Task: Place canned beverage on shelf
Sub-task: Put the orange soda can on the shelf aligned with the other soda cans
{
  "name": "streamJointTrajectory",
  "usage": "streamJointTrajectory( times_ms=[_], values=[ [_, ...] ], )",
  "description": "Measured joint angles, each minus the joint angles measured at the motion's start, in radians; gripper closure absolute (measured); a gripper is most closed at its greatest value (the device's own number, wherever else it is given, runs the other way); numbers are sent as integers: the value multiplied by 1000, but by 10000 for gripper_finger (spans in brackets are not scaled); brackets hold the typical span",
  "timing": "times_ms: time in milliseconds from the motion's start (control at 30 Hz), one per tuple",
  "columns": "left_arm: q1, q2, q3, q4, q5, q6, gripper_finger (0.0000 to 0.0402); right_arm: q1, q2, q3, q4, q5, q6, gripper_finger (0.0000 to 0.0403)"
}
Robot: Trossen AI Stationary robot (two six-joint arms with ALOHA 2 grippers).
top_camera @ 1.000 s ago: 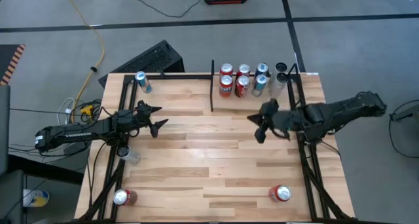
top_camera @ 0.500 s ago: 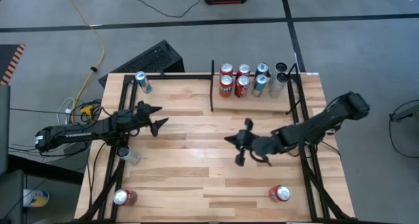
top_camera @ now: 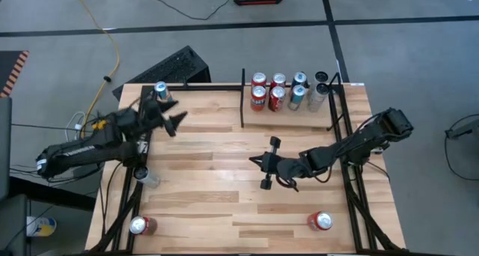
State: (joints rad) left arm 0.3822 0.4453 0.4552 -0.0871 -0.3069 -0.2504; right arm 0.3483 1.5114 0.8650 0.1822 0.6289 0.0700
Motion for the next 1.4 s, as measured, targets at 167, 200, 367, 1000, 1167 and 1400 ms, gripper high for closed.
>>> streamJointTrajectory(
  times_ms=[167,200,367,1000,1167,1400],
  values=[
    [99,242,378,-436,-5,32,68,-10,0,-7,-2,0,-16,372],
    [114,292,449,-538,25,33,68,-10,0,-7,0,0,-18,373],
    [114,495,706,-969,235,48,68,-10,-1,-7,-16,-1,-42,375],
    [-746,530,732,-870,304,-216,68,-16,-1,-7,-70,-1,-11,372],
    [-907,549,727,-783,42,-34,68,-9,-30,11,-154,-23,154,375],
    [-919,499,484,-412,-53,341,68,52,-139,342,-882,-224,671,378]
  ],
)
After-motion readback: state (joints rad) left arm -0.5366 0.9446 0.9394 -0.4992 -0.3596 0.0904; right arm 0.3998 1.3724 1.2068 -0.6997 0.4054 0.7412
